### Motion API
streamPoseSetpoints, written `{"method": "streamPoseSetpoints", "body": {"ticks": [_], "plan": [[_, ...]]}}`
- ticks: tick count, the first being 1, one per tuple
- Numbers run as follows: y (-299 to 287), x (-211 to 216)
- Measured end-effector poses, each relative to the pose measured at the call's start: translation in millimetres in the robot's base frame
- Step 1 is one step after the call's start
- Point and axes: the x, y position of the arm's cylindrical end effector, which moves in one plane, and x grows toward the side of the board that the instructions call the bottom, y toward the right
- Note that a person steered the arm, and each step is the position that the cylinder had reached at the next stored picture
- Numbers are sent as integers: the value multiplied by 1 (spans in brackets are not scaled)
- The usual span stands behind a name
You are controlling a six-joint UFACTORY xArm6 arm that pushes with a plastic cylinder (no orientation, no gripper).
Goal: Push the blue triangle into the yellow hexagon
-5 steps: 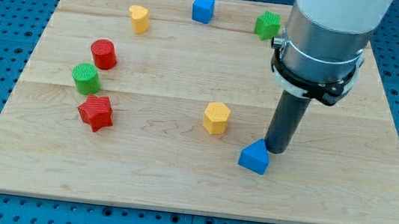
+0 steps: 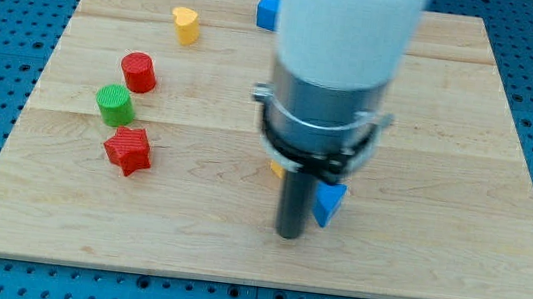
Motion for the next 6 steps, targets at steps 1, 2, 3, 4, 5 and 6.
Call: {"method": "streamPoseSetpoints", "body": {"ticks": [1,2,3,4,5,6], "plan": [[33,36],[114,29],[104,3],[-1,-28],[-18,-26],[35,-30]]}}
